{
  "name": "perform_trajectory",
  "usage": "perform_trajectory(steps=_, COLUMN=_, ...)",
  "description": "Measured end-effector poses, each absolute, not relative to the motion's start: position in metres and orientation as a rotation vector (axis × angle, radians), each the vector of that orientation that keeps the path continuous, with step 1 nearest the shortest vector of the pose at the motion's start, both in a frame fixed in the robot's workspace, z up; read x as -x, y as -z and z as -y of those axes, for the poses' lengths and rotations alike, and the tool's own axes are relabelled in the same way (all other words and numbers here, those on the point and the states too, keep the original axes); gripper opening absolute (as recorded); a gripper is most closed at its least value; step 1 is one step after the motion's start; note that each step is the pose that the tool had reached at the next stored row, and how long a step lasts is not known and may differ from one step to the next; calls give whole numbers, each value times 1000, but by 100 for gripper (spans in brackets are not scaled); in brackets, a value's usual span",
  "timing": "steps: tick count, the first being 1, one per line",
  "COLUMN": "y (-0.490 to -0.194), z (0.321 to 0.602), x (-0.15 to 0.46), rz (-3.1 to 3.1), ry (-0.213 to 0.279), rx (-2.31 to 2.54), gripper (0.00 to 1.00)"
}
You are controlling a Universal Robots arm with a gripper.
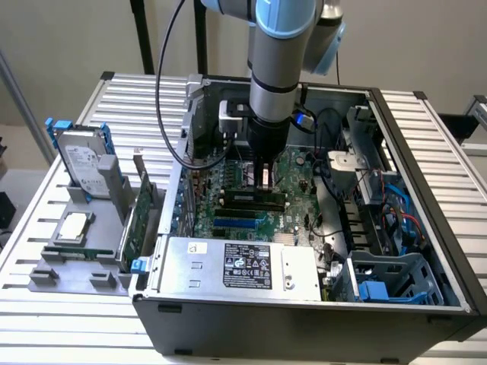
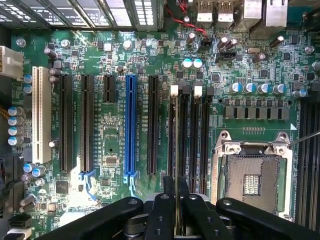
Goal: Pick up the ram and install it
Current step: 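Press down the ram until it locks into place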
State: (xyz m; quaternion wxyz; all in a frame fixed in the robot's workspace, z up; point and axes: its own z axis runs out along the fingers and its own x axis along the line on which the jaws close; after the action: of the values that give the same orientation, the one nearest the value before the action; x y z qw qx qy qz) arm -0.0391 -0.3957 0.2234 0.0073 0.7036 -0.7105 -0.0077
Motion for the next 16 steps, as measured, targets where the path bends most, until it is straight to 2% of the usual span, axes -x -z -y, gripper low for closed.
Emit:
perform_trajectory(steps=12, y=-219, z=396, x=39, rz=2226, ry=16, rx=-2206, gripper=0)
perform_trajectory(steps=13, y=-219, z=395, x=39, rz=2225, ry=16, rx=-2206, gripper=100)
perform_trajectory(steps=16, y=-219, z=396, x=39, rz=2225, ry=17, rx=-2205, gripper=100)
